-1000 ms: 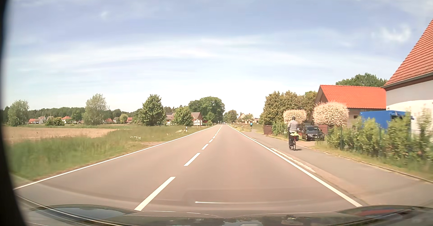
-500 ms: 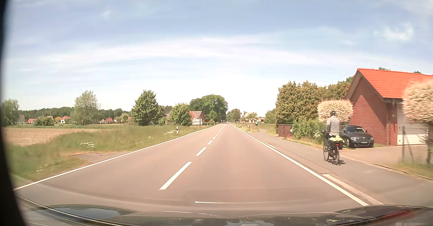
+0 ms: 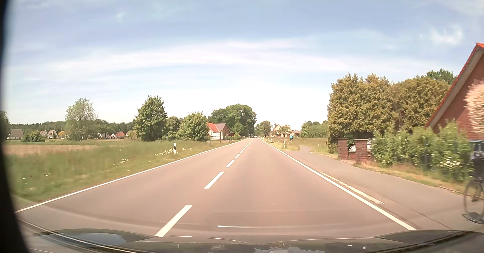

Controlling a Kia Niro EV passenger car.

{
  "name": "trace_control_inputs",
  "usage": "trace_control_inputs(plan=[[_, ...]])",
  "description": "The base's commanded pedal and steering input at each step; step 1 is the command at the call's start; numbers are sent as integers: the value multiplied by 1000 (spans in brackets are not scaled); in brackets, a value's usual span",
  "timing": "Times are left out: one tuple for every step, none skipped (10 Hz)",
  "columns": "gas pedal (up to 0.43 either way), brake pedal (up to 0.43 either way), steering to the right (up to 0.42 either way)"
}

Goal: Follow the waypoints while adhering to traffic rules and regulations

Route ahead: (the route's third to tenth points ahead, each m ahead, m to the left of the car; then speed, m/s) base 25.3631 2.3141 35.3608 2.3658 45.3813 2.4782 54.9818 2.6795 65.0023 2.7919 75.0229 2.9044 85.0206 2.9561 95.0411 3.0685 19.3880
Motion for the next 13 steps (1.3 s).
trace_control_inputs(plan=[[0, 0, 0], [0, 0, 0], [0, 0, 0], [0, 0, 0], [0, 0, 0], [0, 0, 0], [0, 0, 0], [0, 0, 0], [0, 0, 0], [0, 0, 0], [0, 0, 0], [0, 0, -1], [0, 0, -1]])
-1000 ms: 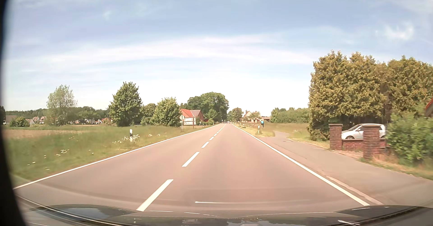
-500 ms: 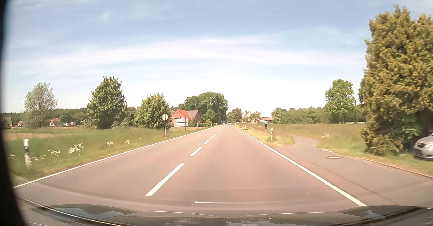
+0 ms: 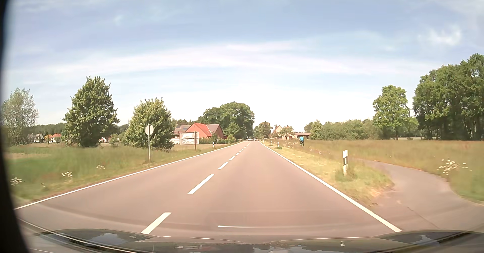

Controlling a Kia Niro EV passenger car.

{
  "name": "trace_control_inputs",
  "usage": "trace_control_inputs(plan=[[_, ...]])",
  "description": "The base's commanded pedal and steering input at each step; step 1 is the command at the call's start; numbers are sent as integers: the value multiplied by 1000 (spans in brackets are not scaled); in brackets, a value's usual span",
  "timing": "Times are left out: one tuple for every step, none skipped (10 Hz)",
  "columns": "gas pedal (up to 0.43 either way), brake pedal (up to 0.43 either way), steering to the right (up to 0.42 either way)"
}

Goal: Follow the waypoints while adhering to traffic rules and regulations

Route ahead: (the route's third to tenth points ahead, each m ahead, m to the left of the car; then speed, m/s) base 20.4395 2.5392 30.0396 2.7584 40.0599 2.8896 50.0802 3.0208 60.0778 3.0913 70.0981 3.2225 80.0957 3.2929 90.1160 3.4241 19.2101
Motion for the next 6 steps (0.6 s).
trace_control_inputs(plan=[[0, 0, -2], [0, 0, -2], [0, 0, -2], [0, 0, -2], [0, 0, -2], [0, 0, -2]])
